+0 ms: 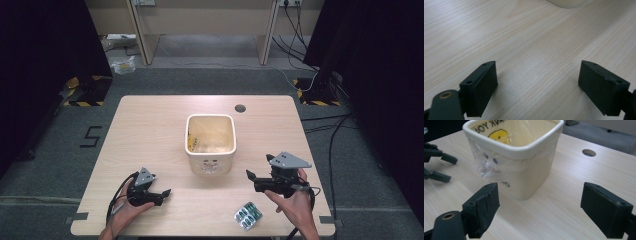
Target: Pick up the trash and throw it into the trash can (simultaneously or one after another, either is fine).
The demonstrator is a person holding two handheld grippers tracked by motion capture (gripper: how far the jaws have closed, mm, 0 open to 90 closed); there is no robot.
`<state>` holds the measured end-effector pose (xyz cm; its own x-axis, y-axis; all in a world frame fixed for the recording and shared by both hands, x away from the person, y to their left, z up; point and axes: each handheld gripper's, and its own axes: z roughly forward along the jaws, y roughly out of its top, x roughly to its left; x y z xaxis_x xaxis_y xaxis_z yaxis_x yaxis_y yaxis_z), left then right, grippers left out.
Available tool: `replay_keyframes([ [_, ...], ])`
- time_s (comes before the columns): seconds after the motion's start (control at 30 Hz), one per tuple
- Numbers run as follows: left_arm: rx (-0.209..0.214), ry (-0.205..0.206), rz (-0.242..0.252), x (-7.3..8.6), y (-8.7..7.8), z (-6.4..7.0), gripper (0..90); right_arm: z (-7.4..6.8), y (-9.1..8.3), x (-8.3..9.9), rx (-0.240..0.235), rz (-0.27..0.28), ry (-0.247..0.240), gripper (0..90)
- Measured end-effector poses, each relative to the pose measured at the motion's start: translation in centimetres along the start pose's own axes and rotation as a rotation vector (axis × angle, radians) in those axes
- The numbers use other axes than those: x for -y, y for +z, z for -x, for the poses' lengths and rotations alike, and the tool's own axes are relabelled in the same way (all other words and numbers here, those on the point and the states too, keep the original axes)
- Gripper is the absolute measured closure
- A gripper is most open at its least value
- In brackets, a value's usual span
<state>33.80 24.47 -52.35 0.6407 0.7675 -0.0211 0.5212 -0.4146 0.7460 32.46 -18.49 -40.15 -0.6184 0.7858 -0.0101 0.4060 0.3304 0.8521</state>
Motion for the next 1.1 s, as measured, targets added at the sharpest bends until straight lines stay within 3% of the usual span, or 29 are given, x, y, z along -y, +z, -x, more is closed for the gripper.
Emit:
replay_keyframes([
  [1.1, 0.001, -0.001, 0.001, 0.1, -0.1, 0.0, 14.8, -3.3, 1.3, 8.5, -0.095, -0.123, 0.076, 15.5],
])
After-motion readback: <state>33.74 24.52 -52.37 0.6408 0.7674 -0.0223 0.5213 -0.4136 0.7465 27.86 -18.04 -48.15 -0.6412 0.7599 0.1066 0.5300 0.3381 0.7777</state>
